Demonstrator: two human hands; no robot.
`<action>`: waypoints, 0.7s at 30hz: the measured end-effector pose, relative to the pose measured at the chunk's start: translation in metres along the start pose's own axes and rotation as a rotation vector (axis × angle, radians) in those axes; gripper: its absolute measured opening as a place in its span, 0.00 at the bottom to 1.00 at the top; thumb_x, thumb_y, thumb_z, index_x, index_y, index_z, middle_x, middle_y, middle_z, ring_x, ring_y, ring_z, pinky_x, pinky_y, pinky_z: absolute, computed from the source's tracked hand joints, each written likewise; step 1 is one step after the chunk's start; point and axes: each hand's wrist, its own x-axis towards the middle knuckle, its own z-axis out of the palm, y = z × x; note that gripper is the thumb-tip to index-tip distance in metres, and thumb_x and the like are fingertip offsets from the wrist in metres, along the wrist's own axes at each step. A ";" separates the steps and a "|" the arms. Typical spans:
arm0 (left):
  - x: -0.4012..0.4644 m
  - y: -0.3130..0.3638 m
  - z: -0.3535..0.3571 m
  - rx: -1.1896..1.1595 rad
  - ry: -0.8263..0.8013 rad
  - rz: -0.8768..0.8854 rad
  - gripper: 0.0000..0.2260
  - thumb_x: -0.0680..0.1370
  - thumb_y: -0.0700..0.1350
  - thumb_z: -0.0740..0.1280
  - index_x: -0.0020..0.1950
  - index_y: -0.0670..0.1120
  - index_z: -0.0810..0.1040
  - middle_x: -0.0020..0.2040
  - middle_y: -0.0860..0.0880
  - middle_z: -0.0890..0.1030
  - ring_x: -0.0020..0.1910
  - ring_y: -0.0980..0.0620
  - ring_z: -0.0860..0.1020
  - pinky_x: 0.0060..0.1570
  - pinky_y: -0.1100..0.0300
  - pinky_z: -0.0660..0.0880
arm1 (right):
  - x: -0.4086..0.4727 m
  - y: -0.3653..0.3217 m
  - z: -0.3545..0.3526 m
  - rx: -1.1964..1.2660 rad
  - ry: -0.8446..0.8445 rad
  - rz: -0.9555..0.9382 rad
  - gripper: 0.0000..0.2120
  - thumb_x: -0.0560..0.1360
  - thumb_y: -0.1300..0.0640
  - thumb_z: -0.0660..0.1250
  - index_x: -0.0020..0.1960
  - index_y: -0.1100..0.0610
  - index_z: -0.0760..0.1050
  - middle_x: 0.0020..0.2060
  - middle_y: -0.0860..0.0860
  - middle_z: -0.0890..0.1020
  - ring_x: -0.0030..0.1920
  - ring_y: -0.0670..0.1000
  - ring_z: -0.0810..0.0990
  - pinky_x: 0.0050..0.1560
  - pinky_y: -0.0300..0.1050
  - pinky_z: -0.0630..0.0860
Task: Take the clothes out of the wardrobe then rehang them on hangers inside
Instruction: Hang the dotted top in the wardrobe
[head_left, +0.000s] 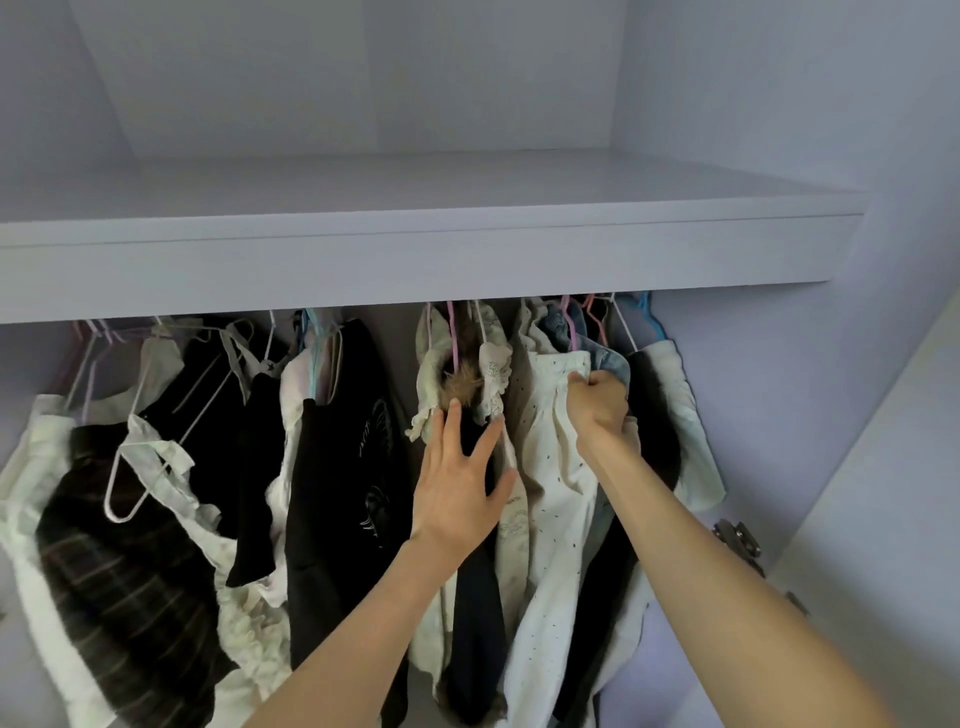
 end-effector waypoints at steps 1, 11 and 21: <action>0.002 0.002 0.000 0.014 -0.021 0.008 0.26 0.79 0.58 0.55 0.76 0.57 0.52 0.76 0.43 0.42 0.74 0.45 0.36 0.74 0.50 0.52 | -0.001 0.002 -0.001 -0.024 0.018 0.007 0.09 0.79 0.58 0.60 0.51 0.63 0.74 0.51 0.60 0.79 0.56 0.59 0.76 0.53 0.46 0.70; 0.004 0.005 -0.005 -0.027 -0.073 0.046 0.19 0.81 0.48 0.56 0.72 0.52 0.64 0.77 0.47 0.46 0.75 0.47 0.40 0.59 0.53 0.74 | 0.017 0.004 -0.037 -0.269 0.108 -0.012 0.18 0.79 0.57 0.58 0.67 0.63 0.68 0.59 0.61 0.77 0.60 0.62 0.74 0.58 0.51 0.71; -0.022 -0.013 -0.018 0.045 -0.110 0.197 0.22 0.80 0.53 0.50 0.73 0.51 0.63 0.76 0.44 0.52 0.75 0.44 0.43 0.73 0.46 0.52 | -0.031 0.037 -0.044 -0.441 0.094 -0.603 0.14 0.76 0.64 0.62 0.61 0.63 0.73 0.59 0.59 0.74 0.56 0.58 0.74 0.54 0.51 0.71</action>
